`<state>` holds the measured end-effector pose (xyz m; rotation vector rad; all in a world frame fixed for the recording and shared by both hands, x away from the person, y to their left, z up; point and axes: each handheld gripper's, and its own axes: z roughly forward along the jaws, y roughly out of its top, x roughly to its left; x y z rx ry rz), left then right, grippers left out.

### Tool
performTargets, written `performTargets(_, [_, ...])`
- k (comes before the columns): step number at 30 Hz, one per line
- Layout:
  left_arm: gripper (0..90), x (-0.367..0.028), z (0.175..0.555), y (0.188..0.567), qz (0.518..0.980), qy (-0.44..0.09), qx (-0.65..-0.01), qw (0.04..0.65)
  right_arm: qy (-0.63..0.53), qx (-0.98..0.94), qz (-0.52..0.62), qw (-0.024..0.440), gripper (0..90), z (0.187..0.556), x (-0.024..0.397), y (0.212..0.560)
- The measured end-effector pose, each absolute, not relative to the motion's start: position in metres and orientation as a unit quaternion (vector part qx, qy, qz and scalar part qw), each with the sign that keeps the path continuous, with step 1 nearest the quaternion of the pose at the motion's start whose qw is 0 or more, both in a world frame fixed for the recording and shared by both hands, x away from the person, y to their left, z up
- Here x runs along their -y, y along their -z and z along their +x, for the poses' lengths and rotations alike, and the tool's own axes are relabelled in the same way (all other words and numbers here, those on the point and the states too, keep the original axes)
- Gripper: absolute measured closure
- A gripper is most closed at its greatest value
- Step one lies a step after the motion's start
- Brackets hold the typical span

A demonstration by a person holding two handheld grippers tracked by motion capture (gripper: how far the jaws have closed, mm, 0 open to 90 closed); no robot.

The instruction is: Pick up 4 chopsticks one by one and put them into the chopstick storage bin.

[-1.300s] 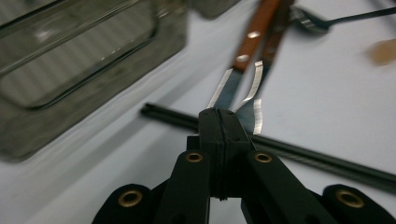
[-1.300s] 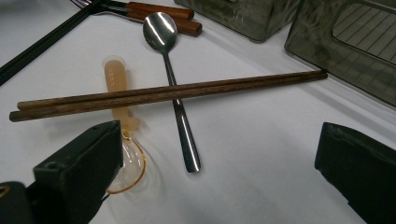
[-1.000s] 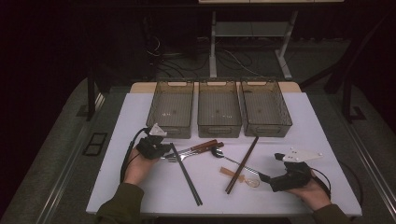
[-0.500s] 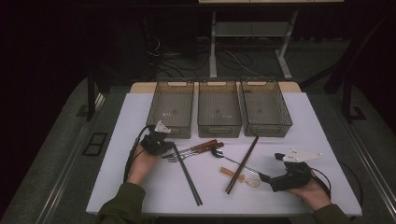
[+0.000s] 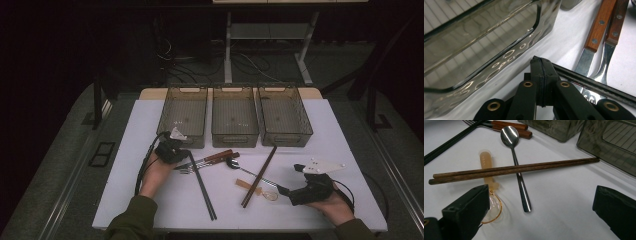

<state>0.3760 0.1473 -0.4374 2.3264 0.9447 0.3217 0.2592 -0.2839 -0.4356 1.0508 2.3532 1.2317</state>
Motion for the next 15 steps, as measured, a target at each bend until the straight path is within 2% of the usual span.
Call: performTargets(15, [88.4,-0.139,0.363,0.426,0.871,-0.116,-0.366,0.307,-0.429,-0.815,0.363,0.143,1.2,0.259,0.284,0.435])
